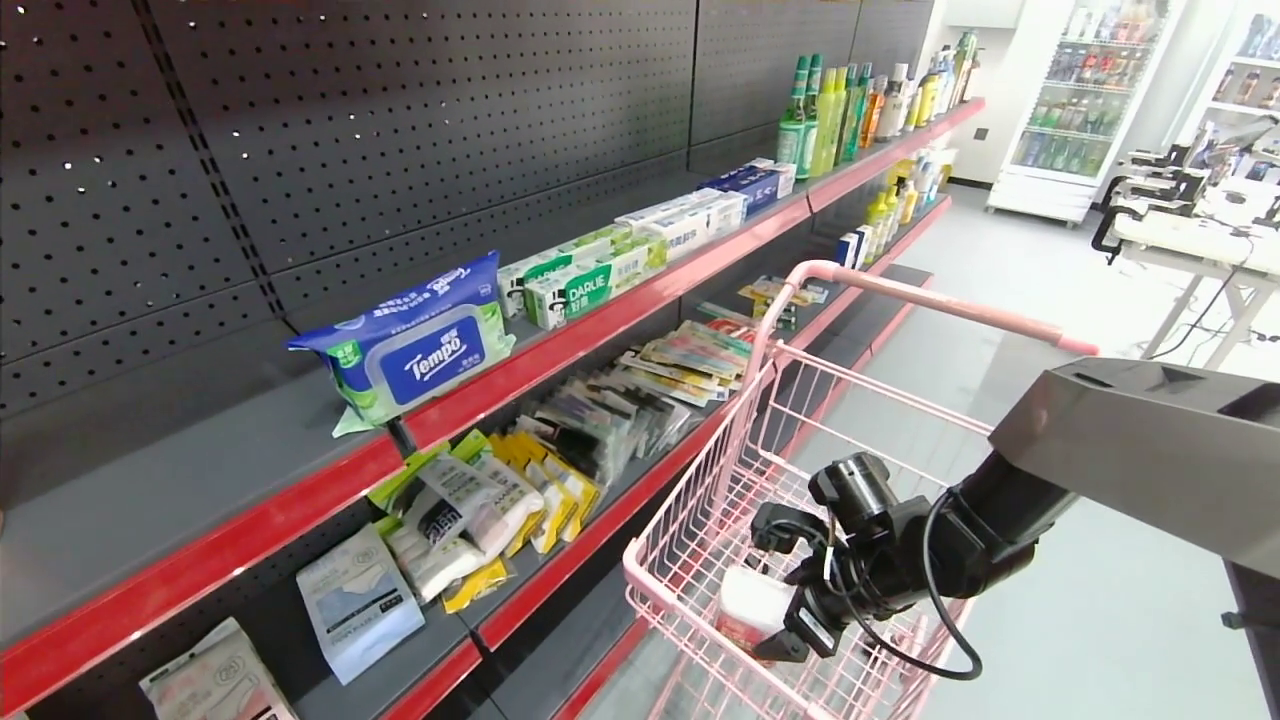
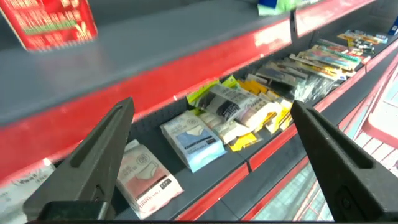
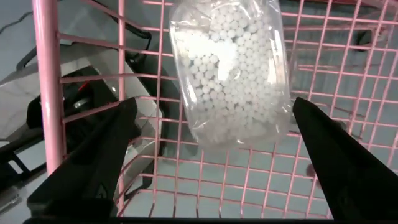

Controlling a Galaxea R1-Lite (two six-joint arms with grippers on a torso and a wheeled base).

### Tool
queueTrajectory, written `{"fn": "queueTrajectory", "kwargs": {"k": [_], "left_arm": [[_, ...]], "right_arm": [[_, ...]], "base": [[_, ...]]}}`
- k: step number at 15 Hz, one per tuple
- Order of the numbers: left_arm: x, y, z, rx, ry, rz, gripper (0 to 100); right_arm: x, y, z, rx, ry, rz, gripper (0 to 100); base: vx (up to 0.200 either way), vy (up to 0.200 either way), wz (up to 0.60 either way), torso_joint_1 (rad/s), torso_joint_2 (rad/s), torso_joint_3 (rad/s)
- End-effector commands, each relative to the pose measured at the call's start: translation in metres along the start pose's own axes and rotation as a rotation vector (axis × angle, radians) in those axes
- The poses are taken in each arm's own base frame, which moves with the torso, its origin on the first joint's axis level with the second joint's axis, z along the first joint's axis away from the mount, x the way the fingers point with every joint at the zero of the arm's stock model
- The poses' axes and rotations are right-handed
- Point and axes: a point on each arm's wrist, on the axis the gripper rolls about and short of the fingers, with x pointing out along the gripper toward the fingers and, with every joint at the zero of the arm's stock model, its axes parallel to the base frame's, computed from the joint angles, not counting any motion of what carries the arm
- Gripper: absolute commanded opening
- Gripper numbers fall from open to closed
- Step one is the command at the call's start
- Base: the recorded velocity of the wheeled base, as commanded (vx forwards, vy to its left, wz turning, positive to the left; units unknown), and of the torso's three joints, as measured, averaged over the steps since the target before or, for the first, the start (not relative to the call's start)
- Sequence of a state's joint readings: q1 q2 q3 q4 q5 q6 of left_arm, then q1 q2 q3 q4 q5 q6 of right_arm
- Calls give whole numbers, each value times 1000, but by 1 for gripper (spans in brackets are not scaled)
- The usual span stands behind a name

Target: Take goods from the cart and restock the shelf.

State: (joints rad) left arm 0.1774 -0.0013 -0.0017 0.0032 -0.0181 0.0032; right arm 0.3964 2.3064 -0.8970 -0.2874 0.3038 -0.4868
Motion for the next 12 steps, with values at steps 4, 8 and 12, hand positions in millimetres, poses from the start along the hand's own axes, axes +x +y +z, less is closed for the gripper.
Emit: {"fn": "queueTrajectory", "kwargs": {"k": [4, 8, 12], "left_arm": [[0, 0, 0, 1, 1, 0, 100], [0, 0, 0, 1, 1, 0, 100], [0, 0, 0, 0, 1, 0, 100]], "right_arm": [[3, -5, 9, -11, -37, 10, 100], [18, -7, 9, -14, -25, 17, 100], [27, -7, 5, -19, -17, 24, 100]], "base": [[0, 0, 0, -137, 349, 209], [0, 0, 0, -12, 37, 19], [0, 0, 0, 0, 0, 0]]}}
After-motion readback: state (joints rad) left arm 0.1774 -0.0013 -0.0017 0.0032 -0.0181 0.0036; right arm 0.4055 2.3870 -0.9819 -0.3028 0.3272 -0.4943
